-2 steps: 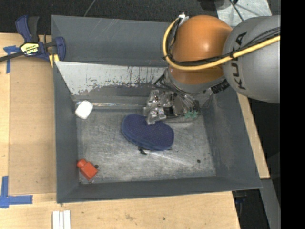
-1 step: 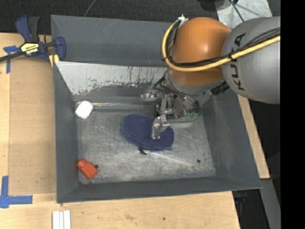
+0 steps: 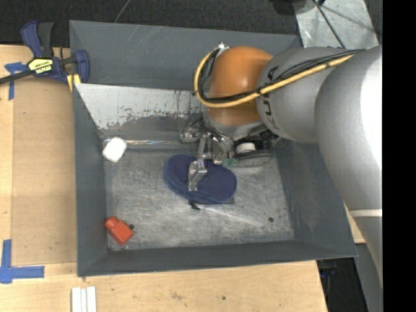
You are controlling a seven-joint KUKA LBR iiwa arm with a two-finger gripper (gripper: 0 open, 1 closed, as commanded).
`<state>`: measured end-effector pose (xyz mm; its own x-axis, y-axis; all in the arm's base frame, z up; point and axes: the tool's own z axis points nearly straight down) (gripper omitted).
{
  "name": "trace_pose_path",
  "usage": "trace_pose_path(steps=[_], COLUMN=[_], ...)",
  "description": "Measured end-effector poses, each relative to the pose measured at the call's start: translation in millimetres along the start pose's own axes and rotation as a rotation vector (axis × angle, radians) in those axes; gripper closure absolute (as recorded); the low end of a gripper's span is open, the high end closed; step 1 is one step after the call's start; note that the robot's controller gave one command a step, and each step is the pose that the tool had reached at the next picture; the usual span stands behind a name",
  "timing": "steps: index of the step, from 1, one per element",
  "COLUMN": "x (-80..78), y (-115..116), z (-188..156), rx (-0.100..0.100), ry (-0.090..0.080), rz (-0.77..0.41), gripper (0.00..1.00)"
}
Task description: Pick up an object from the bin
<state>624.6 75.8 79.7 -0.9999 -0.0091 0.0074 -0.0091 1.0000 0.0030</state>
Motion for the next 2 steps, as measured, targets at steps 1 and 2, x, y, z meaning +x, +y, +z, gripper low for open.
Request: trace_pose_path(steps=[1, 2], x=[0.5, 17.1], y=[0.3, -9.3], z=[-3.7, -143.3], rx=[0.0, 0.002], ry=[0.003, -0.02], rz=[0.0, -0.014], gripper=[1.0, 1.0])
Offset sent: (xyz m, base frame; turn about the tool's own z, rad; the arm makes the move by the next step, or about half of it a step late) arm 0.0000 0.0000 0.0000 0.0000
